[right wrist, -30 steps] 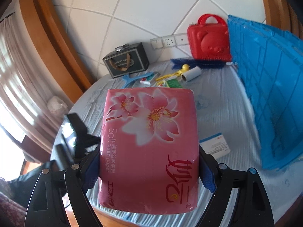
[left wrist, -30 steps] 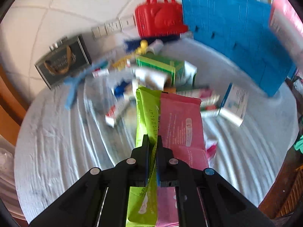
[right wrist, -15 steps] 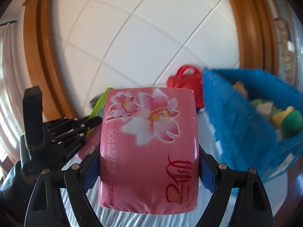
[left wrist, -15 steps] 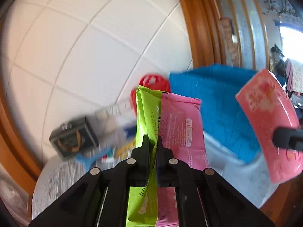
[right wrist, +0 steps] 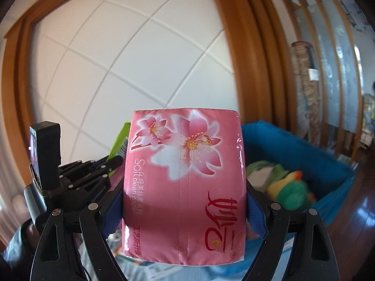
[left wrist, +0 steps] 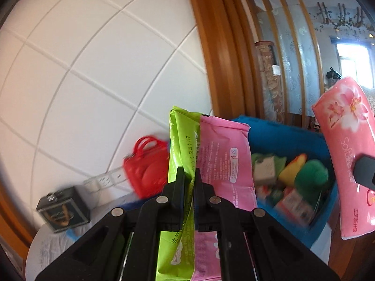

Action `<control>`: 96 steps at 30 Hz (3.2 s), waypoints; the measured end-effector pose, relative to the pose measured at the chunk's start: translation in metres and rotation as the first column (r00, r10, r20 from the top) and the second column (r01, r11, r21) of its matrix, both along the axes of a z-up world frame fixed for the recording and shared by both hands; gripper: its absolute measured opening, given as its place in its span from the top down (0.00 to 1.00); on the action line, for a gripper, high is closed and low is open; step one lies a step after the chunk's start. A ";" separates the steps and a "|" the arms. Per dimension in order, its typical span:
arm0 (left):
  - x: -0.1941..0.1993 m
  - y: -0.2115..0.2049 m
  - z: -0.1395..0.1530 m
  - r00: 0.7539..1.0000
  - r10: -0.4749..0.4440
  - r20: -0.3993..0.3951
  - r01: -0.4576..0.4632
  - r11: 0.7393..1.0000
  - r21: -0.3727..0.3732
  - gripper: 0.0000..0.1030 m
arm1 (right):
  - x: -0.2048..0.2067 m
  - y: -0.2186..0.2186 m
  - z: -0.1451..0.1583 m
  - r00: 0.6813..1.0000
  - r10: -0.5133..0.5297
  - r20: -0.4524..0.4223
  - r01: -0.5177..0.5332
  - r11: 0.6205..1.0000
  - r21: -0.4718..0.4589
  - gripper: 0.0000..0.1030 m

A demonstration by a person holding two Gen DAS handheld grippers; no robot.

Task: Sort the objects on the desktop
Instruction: 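Carry both packs to the blue crate and release them inside, then return both tools to the table over the remaining items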

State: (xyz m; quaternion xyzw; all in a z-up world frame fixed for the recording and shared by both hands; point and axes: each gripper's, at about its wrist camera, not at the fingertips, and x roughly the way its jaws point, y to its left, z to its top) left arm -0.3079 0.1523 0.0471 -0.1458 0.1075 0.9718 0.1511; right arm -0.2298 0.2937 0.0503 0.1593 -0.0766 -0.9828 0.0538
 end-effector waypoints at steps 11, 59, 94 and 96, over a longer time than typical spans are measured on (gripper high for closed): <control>-0.052 0.128 0.018 1.000 0.004 0.020 -0.003 1.000 -0.031 0.93 | -0.081 0.123 0.008 0.995 -0.074 0.067 0.074 0.997 -0.004 0.15; 0.040 -0.106 -0.069 0.876 0.476 0.079 -0.477 0.879 -0.009 0.16 | -0.076 -0.037 -0.049 0.919 0.387 0.072 -0.389 0.921 0.013 0.00; -0.015 -0.265 -0.373 0.768 0.127 0.628 -0.114 0.992 -0.061 0.47 | -0.315 -0.263 -0.289 0.695 0.427 0.578 -0.538 0.843 0.025 0.01; -0.015 -0.264 -0.373 0.768 0.128 0.628 -0.118 0.991 -0.059 0.47 | -0.329 -0.269 -0.306 0.679 0.394 0.619 -0.532 0.846 0.045 0.03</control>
